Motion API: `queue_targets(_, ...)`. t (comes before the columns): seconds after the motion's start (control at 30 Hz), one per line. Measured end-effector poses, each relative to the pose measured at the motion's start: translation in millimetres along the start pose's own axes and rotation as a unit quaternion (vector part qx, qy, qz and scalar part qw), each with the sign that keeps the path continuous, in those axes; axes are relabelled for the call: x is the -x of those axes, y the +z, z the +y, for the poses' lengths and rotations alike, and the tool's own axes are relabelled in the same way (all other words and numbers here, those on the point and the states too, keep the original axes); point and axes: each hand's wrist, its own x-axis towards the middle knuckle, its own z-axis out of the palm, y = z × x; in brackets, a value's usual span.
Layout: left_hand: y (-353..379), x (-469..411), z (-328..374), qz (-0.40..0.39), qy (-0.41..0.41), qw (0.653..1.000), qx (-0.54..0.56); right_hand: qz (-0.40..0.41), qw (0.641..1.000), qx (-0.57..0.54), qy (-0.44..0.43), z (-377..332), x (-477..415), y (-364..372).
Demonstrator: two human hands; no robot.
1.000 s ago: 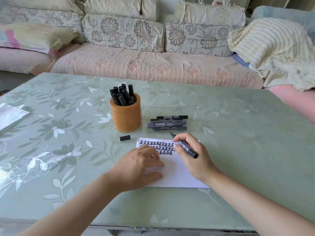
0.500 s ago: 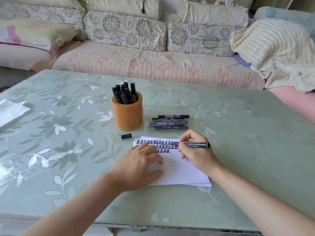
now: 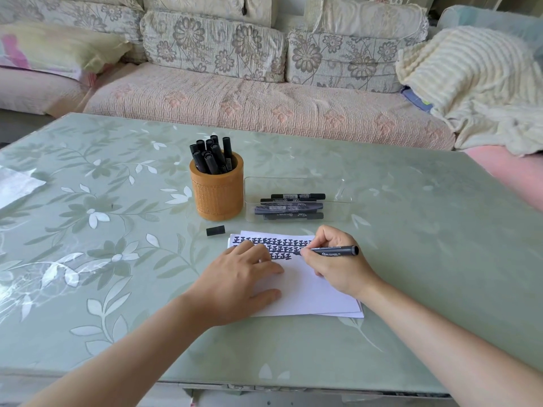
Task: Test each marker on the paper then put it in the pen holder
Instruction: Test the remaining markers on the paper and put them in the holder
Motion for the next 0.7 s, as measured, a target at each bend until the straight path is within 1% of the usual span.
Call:
queue_targets(0.27,-0.4,0.5,0.8,-0.001,-0.006,1.000,-0.003,-0.020,0.999,0.028,-0.015,2.2,0.3,0.6)
queue_targets(0.53,-1.0,0.9,1.0,-0.003,-0.006,1.000,0.004,-0.005,0.998,0.046,-0.036,0.5,2.8,0.0)
queue_targets(0.7,-0.6,-0.7,0.4,-0.005,-0.008,1.000,0.005,-0.024,0.998,0.050,-0.034,-0.4,2.6,-0.9)
